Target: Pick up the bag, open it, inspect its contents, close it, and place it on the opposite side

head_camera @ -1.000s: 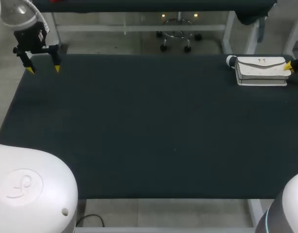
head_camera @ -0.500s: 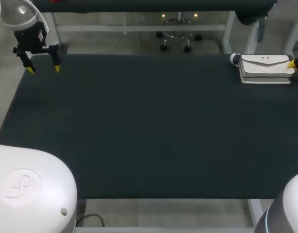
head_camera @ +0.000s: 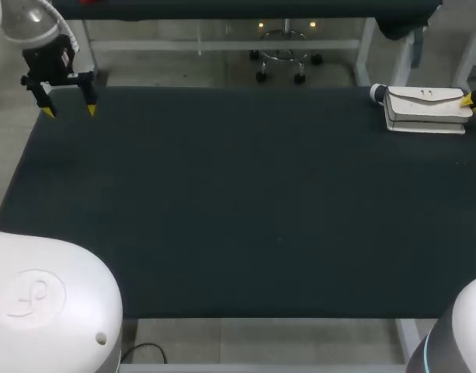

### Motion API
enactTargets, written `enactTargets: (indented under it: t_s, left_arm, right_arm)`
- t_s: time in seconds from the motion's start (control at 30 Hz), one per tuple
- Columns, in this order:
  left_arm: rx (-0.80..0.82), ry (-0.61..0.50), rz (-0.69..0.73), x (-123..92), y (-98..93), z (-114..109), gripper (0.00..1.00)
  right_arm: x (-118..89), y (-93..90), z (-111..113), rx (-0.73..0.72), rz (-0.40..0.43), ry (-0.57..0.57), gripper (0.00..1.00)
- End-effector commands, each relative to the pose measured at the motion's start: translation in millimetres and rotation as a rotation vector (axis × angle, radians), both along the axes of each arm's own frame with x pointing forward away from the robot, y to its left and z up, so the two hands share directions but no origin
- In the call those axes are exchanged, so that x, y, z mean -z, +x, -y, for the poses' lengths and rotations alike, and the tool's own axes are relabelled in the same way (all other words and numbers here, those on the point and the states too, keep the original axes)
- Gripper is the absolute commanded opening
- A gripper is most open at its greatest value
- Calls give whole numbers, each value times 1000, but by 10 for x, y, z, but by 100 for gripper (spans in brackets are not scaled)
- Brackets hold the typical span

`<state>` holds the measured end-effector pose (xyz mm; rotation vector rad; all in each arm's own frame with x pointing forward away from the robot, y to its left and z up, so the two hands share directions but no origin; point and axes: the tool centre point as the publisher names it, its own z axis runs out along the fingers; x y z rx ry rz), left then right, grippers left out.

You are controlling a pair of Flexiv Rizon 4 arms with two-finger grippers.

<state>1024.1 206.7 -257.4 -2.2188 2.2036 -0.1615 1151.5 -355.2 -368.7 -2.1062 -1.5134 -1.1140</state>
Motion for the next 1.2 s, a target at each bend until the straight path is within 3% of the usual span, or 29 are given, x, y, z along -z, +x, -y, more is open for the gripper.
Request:
enactTargets:
  t_s: [0.03, 0.5, 0.97, 1.2]
  left_arm:
    - [-1, 1, -1, -2, -1, 3, 100]
    - [-1, 1, -1, -2, -1, 3, 100]
    - [-1, 1, -1, -2, -1, 3, 100]
    - [-1, 1, -1, -2, -1, 3, 100]
  right_arm:
    - [-36, 49, 43, -130, -124, 15, 100]
    - [-505, -177, 78, -51, -70, -244, 100]
    - [-888, -562, -181, 31, -35, -580, 100]
    - [-1041, -731, -333, 53, -32, -690, 100]
